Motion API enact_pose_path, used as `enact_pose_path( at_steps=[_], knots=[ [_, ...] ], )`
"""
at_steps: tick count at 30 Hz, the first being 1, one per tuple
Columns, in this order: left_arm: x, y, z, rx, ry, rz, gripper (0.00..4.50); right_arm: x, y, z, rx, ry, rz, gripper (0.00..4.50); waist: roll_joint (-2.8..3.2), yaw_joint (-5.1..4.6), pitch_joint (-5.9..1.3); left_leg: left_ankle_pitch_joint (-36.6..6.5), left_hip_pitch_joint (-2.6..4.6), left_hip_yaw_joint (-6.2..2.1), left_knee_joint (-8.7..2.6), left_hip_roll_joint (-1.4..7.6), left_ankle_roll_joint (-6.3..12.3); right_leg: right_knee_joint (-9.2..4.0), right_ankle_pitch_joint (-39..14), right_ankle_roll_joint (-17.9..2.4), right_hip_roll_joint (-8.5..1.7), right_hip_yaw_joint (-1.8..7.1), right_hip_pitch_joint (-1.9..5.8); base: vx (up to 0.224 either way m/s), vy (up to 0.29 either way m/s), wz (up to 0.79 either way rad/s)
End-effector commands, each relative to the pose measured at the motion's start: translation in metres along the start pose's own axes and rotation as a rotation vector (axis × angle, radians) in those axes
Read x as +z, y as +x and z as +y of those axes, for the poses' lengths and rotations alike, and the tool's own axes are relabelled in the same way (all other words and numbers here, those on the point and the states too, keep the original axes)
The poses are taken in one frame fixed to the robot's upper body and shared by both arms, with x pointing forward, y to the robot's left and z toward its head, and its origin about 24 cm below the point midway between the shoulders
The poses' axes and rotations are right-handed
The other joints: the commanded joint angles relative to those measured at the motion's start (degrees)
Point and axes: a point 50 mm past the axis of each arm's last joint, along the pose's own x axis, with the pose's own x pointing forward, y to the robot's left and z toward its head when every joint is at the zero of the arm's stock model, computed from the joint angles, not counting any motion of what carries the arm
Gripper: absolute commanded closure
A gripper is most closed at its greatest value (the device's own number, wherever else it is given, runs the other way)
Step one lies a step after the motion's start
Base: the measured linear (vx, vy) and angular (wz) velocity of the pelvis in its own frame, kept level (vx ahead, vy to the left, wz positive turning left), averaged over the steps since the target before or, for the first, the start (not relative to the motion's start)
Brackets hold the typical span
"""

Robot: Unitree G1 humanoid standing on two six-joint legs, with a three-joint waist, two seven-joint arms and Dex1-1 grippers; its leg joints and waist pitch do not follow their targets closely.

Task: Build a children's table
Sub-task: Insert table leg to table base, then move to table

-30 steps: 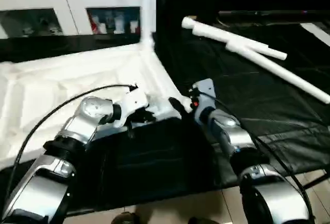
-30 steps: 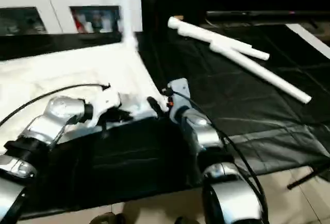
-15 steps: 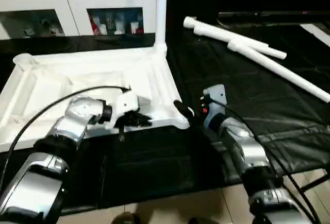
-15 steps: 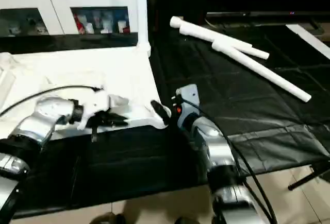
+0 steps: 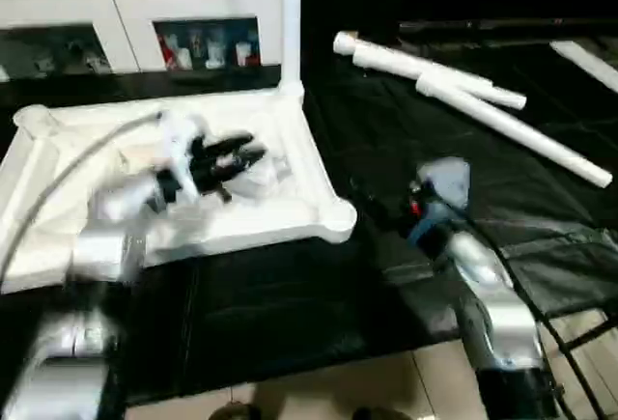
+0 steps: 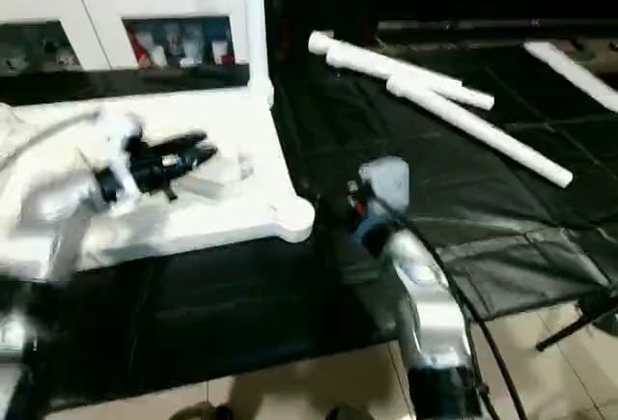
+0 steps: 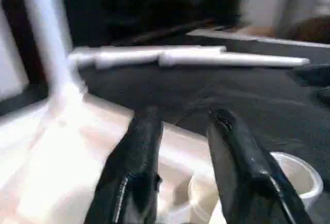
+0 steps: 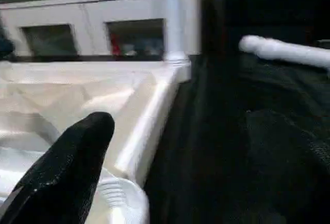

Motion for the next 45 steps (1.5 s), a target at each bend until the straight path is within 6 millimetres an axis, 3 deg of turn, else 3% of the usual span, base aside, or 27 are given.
enact_pose_path(
  at_steps=[1,8,11,12,13,15,17,18,19,20,21,22,23,24,30,31,33,35,36,37,38,39,40,41,43,44,45],
  knots=[
    [0.004,-0.010,-0.003,0.147,-0.079,-0.037,2.48,0.005,-0.008,-0.004,-0.063,-0.029,0.037,0.00,0.23,-0.10,-4.04,-23.05,1.86,-1.52,-4.93,3.02,-2.12,-4.10,-19.42,-9.99,-2.38,2.18,1.97,0.000,0.000,0.00],
    [-0.017,-0.043,-0.032,0.361,0.028,0.064,2.10,-0.002,-0.032,-0.005,-0.110,-0.044,0.087,0.00,-0.65,-1.14,-3.43,-27.47,2.24,-2.23,-4.64,2.74,-2.98,-6.14,-32.90,-1.75,-1.58,1.51,0.82,0.000,0.000,0.00],
    [-0.021,-0.044,-0.042,0.369,0.048,0.092,1.69,0.000,-0.033,-0.008,-0.137,-0.096,0.071,0.00,0.95,-2.38,-3.13,-35.68,4.13,-5.07,-6.63,5.90,-6.07,-5.93,-24.81,-1.58,1.24,-0.53,0.71,0.000,0.000,0.00],
    [-0.022,-0.044,-0.046,0.375,0.044,0.103,1.69,0.002,-0.033,-0.008,-0.133,-0.128,0.049,0.00,1.41,-2.41,-2.81,-40.17,1.86,-8.76,-10.26,8.48,-5.03,-1.03,-16.01,-3.68,0.89,-1.72,3.00,0.000,0.000,0.00],
    [-0.023,-0.045,-0.049,0.381,0.042,0.114,1.64,0.004,-0.033,-0.008,-0.132,-0.140,0.047,0.00,2.13,-3.06,-2.88,-41.40,2.31,-10.83,-11.69,9.67,-3.21,2.04,-10.40,-5.51,1.38,-1.67,2.49,-0.040,-0.062,0.19],
    [-0.024,-0.045,-0.052,0.394,0.031,0.126,1.49,0.005,-0.034,-0.009,-0.144,-0.134,0.046,0.00,1.27,-3.36,-2.41,-43.41,0.93,-11.19,-11.69,8.36,0.37,3.35,-12.11,-7.41,0.38,-0.65,3.22,-0.024,-0.129,0.40],
    [-0.025,-0.045,-0.055,0.410,0.030,0.133,1.25,0.007,-0.037,-0.011,-0.153,-0.111,0.053,0.00,-0.44,-3.56,-2.30,-41.39,2.43,-7.56,-8.66,7.24,-0.73,-0.82,-21.91,-10.76,-0.63,0.67,2.14,-0.027,-0.208,0.29],
    [-0.025,-0.045,-0.056,0.411,0.033,0.136,1.24,0.008,-0.038,-0.012,-0.162,-0.109,0.052,0.00,-2.61,-2.91,-2.24,-30.34,5.70,-1.24,6.27,-2.39,-1.14,-10.22,-43.73,-11.09,-2.56,-0.95,-2.18,-0.035,-0.233,0.23],
    [-0.027,-0.045,-0.057,0.414,0.022,0.142,1.14,0.005,-0.041,-0.014,-0.172,-0.088,0.097,0.00,-3.25,-2.20,-1.78,-22.01,4.42,-0.45,10.08,-3.49,2.40,-11.84,-53.32,-9.58,-4.20,0.93,-1.71,-0.029,-0.217,-0.02],
    [-0.028,-0.045,-0.058,0.415,0.019,0.144,1.14,0.004,-0.041,-0.015,-0.175,-0.083,0.112,0.00,-3.37,-0.65,-2.99,-12.33,-2.30,-2.88,7.87,-1.87,3.99,-7.86,-51.70,-5.30,-6.78,5.56,6.14,0.007,-0.150,-0.09],
    [-0.028,-0.045,-0.058,0.420,0.021,0.148,0.97,0.003,-0.042,-0.015,-0.175,-0.065,0.129,0.00,-3.66,0.11,-3.09,-10.12,-0.63,-3.72,3.90,-1.13,3.41,-6.99,-44.65,0.82,-5.34,5.76,5.04,0.007,-0.150,-0.09],
    [-0.028,-0.045,-0.059,0.420,0.025,0.146,0.84,0.003,-0.042,-0.015,-0.166,-0.066,0.125,0.00,-2.08,0.18,-4.33,-8.04,1.13,-4.59,0.36,0.44,3.88,-5.43,-29.61,1.31,-3.85,3.97,5.39,-0.010,-0.126,0.14],
    [-0.028,-0.044,-0.060,0.419,0.030,0.142,0.84,0.004,-0.043,-0.015,-0.153,-0.067,0.117,0.00,-3.49,-0.73,-3.54,-9.08,0.72,-4.97,-0.26,0.52,5.58,-4.97,-26.09,3.11,-1.61,2.98,4.30,-0.069,-0.131,0.17],
    [-0.028,-0.044,-0.060,0.413,0.045,0.148,0.76,0.004,-0.043,-0.015,-0.145,-0.078,0.120,0.00,-1.87,-0.68,-3.84,-11.21,2.44,-4.67,-0.49,1.27,5.86,-5.95,-27.27,3.31,-1.86,1.86,3.41,-0.069,-0.131,0.17],
    [-0.027,-0.045,-0.062,0.414,0.048,0.148,0.37,-0.002,-0.046,-0.016,-0.164,-0.053,0.154,0.00,-0.32,-1.93,-2.06,-24.80,5.29,-5.16,-2.46,4.09,1.98,-9.45,-35.47,0.72,-2.99,-2.55,3.84,-0.019,-0.036,0.04],
    [-0.027,-0.047,-0.060,0.435,0.038,0.145,0.23,-0.002,-0.046,-0.016,-0.173,-0.049,0.153,0.00,0.17,-2.42,-1.70,-30.58,5.43,-5.82,-3.54,5.53,0.97,-9.08,-34.34,0.79,-3.19,-3.61,4.76,0.000,0.000,0.00],
    [-0.028,-0.049,-0.056,0.465,0.029,0.146,0.08,-0.002,-0.047,-0.016,-0.186,-0.049,0.152,0.00,0.69,-2.28,-1.52,-38.08,3.97,-7.44,-6.75,8.55,-0.79,-4.02,-26.18,-0.45,-3.46,-1.80,6.67,0.000,0.000,0.00],
    [-0.030,-0.052,-0.052,0.496,0.027,0.153,0.04,-0.003,-0.048,-0.016,-0.203,-0.056,0.160,0.00,-0.49,-2.39,-1.20,-39.58,4.30,-6.37,-5.88,6.19,-3.03,-4.77,-28.81,-1.86,-4.81,0.59,5.30,0.000,0.000,0.00],
    [-0.031,-0.053,-0.051,0.505,0.027,0.157,0.04,-0.004,-0.049,-0.017,-0.210,-0.056,0.166,0.00,-1.42,-1.77,-1.13,-28.60,6.88,-4.20,-0.50,0.86,-2.19,-10.43,-48.85,1.13,-6.36,0.16,1.98,0.000,0.000,0.00],
    [-0.031,-0.054,-0.050,0.508,0.027,0.159,0.04,-0.005,-0.049,-0.017,-0.213,-0.056,0.169,0.00,-1.73,-2.03,-0.47,-23.43,8.24,-3.45,2.22,-0.45,-0.83,-12.50,-56.53,2.22,-7.10,-0.72,0.56,0.000,0.000,0.00],
    [-0.032,-0.055,-0.050,0.511,0.028,0.161,0.04,-0.006,-0.049,-0.017,-0.216,-0.056,0.171,0.00,-1.81,-1.88,-1.61,-16.64,4.90,-3.74,0.53,-0.26,0.76,-11.05,-54.33,4.41,-6.73,-1.53,4.62,0.045,0.025,-0.21],
    [-0.033,-0.056,-0.048,0.522,0.025,0.164,0.04,-0.008,-0.050,-0.017,-0.218,-0.035,0.179,0.00,-0.89,-1.80,-2.74,-15.60,4.95,-3.65,-2.01,1.64,-0.30,-9.60,-41.36,5.26,-2.91,-0.90,4.74,0.045,0.025,-0.21],
    [-0.033,-0.056,-0.048,0.523,0.024,0.166,0.04,-0.008,-0.051,-0.017,-0.223,-0.024,0.178,0.00,0.55,-1.99,-3.25,-22.19,10.26,-3.77,-2.88,5.46,-3.17,-8.20,-32.94,3.38,0.01,-0.77,1.12,0.060,0.039,-0.30],
    [-0.033,-0.056,-0.048,0.523,0.024,0.166,0.04,-0.008,-0.051,-0.018,-0.224,-0.022,0.178,0.00,0.37,-2.66,-2.92,-25.53,10.60,-4.45,-4.34,7.45,-3.24,-6.32,-28.36,1.67,-0.03,-1.23,1.11,0.028,0.040,-0.43],
    [-0.034,-0.057,-0.050,0.521,0.023,0.169,0.04,-0.009,-0.052,-0.019,-0.239,-0.009,0.174,0.00,0.20,-1.83,-1.47,-41.62,10.51,-2.69,-9.84,13.42,-3.68,4.00,-17.95,-3.68,-1.13,-1.97,0.76,0.050,0.032,-0.52],
    [-0.034,-0.057,-0.050,0.521,0.023,0.169,0.04,-0.009,-0.052,-0.019,-0.239,-0.009,0.174,0.00,0.20,-1.83,-1.47,-41.62,10.51,-2.69,-9.84,13.42,-3.68,4.00,-17.95,-3.68,-1.13,-1.97,0.76,0.103,-0.040,-0.57],
    [-0.035,-0.057,-0.051,0.520,0.022,0.169,0.04,-0.008,-0.053,-0.019,-0.231,-0.002,0.162,0.00,-2.69,-1.56,-0.98,-45.80,7.87,-0.87,-7.55,7.66,-1.29,1.51,-21.10,-4.62,-2.81,-0.50,2.48,0.103,-0.040,-0.57]
  ],
)
